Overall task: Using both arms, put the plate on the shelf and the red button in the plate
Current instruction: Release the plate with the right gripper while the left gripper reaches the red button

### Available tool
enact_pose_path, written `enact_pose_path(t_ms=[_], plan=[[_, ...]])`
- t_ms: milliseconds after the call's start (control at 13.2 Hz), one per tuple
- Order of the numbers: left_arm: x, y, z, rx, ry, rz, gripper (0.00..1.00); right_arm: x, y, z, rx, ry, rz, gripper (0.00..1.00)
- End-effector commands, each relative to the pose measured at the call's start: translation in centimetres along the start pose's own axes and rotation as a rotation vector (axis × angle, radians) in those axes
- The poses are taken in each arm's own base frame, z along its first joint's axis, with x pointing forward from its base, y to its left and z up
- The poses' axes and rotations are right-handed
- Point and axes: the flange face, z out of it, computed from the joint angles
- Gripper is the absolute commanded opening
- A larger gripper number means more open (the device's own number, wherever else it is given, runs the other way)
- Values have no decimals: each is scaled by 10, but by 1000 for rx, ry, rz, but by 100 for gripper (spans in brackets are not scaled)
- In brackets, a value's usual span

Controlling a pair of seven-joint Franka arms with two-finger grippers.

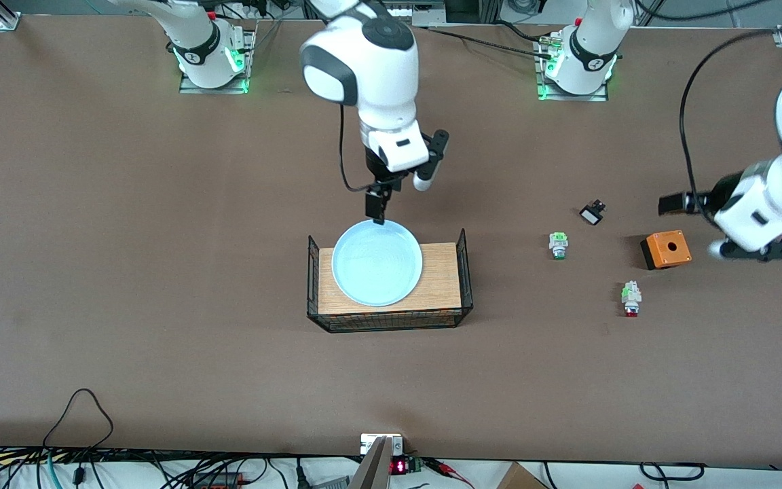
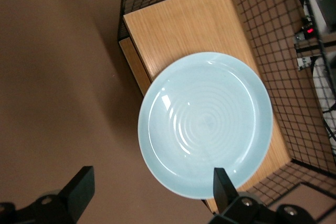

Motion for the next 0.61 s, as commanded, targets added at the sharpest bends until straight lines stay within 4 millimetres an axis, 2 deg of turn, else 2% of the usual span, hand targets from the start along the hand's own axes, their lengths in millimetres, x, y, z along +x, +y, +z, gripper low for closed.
enact_pose_path(t_ms=[0, 76, 228, 380, 532], plan=[[37, -15, 55, 15, 37, 47, 100, -38, 50, -36, 51, -39, 129, 100], [46, -15, 79, 16, 80, 68, 100, -54, 70, -45, 79, -55, 188, 100], [65, -19, 137, 15, 149, 75, 100, -99, 130, -59, 147, -66, 334, 100], [78, -26, 183, 17, 201, 130, 100, -133, 166, -75, 138, -77, 417, 100], [98, -40, 226, 25, 272, 184, 100, -174, 207, -72, 136, -113, 508, 100]])
